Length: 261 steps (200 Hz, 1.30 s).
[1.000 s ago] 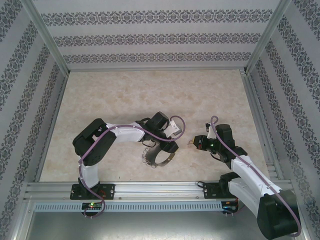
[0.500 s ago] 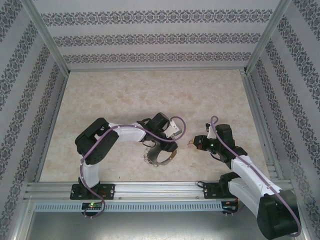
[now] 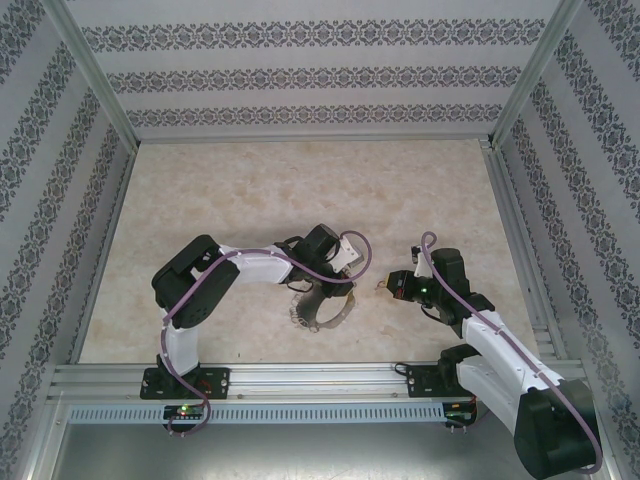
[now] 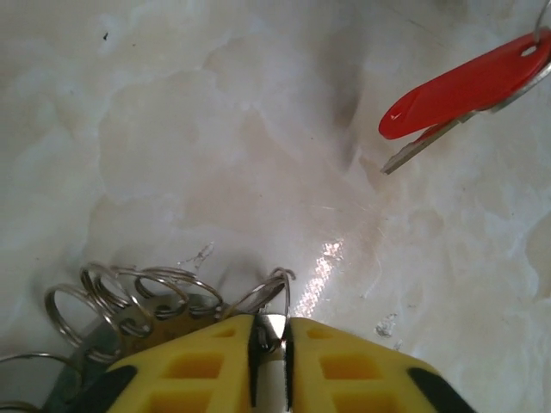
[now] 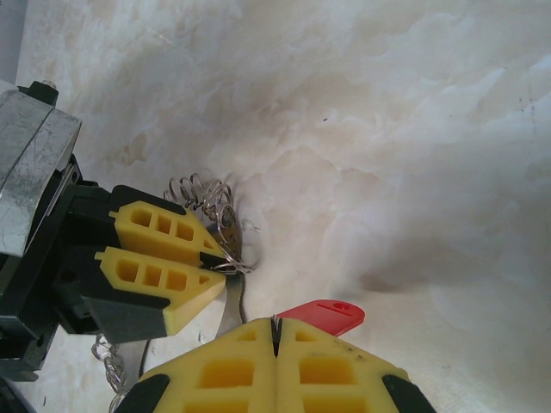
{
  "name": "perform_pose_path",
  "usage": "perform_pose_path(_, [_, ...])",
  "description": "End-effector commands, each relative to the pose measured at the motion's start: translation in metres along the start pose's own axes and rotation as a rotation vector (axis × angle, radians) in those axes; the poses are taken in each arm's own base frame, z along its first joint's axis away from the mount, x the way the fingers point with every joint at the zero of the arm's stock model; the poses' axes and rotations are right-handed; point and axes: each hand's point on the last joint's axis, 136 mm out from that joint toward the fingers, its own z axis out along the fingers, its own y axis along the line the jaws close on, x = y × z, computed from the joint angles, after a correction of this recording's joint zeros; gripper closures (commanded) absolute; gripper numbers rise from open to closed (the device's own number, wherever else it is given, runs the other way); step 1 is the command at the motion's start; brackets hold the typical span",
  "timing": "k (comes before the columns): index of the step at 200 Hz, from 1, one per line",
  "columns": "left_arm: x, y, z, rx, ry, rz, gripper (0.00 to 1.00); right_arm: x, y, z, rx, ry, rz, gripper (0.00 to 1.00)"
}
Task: Put the keys on the keyring
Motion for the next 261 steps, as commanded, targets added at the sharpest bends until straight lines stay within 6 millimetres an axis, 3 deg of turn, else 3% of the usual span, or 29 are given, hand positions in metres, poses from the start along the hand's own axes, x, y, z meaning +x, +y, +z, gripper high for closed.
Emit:
perform_pose_path(1, [-0.003, 0.001, 0.007, -0.012, -0.024, 0.01, 0.89, 0.002, -0.003, -0.001, -0.001, 0.0, 0.002, 1.0])
perform_pose_path(14, [-0.004, 0.001, 0.007, -0.015, -0.028, 0.01, 0.91, 0.002, -0.003, -0.001, -0.002, -0.001, 0.0, 1.0])
perform_pose_path(28, [-0.005, 0.001, 0.007, -0.015, -0.031, 0.013, 1.0, 0.002, -0.003, -0.001, -0.003, -0.002, -0.001, 1.0])
perform_pose_path(78, [-0.005, -0.002, 0.003, -0.007, -0.05, 0.031, 1.0, 0.003, 0.0, -0.001, -0.018, 0.007, -0.004, 1.0])
perform_pose_path(150, [-0.002, -0.017, -0.014, 0.021, -0.085, 0.144, 1.0, 0.008, 0.025, -0.008, -0.158, 0.014, -0.066, 1.0])
perform_pose_path(217, [-0.02, -0.031, -0.038, 0.025, -0.145, 0.249, 1.0, 0.014, 0.042, -0.009, -0.254, 0.038, -0.099, 1.0])
perform_pose_path(261, [-0.025, -0.033, -0.042, 0.02, -0.145, 0.268, 1.0, 0.021, 0.06, -0.007, -0.311, 0.055, -0.173, 1.0])
